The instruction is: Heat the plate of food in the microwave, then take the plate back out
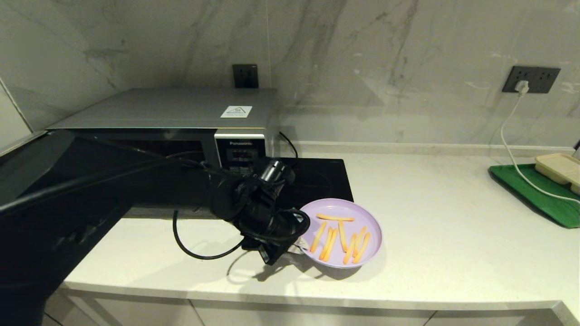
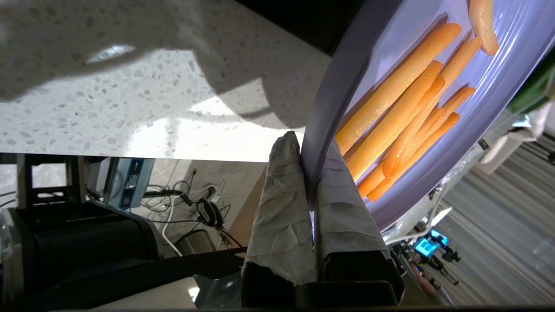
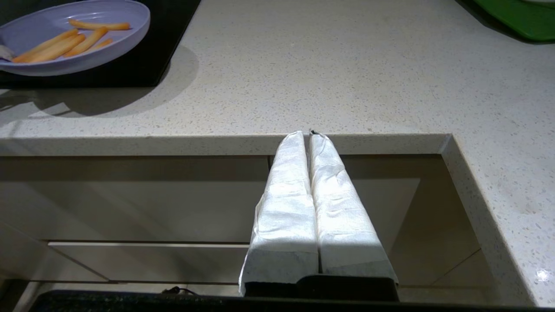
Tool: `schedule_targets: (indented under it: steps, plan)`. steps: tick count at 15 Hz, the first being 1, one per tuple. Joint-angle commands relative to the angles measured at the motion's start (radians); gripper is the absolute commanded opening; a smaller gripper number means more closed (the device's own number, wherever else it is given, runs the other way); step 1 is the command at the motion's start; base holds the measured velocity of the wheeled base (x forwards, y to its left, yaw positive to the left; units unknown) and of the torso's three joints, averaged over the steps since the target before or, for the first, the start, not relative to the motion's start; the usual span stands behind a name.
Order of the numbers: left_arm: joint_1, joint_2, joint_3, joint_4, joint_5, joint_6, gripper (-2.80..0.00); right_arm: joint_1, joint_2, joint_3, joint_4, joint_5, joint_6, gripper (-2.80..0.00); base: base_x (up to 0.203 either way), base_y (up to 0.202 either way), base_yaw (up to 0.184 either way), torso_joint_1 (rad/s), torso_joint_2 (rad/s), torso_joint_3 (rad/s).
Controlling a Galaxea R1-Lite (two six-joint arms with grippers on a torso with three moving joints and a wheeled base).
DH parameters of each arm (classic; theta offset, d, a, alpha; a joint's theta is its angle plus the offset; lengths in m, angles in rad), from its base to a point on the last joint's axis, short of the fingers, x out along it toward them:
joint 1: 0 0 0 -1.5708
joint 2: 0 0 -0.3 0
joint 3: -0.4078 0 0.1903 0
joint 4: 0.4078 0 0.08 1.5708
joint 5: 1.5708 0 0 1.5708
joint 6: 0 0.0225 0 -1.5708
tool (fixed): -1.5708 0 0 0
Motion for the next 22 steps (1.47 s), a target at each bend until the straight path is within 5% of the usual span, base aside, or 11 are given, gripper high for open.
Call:
schedule_targets:
  steps: [1,6,18,22]
  plan:
    - [0.008,0.04,-0.07,0.059,0.009,-0.01,-2.8,0.0,0.001,0.0,0.001,-0.001,0.0,-2.8,0.0,0.0,0.0,0.0,0.0,0.0]
    - [0.022,0.06,-0.115,0.096,0.012,-0.051,-2.8,0.0,0.001,0.0,0.001,-0.001,0.0,-2.8,0.0,0.0,0.0,0.0,0.0,0.0]
    - [0.03,0.06,-0.119,0.098,0.009,-0.025,-2.8,0.0,0.001,0.0,0.001,-0.001,0.0,-2.8,0.0,0.0,0.0,0.0,0.0,0.0]
    - [0.02,0.071,-0.12,0.1,0.127,-0.008,-2.8,0.0,0.001,0.0,0.001,-0.001,0.0,-2.8,0.0,0.0,0.0,0.0,0.0,0.0]
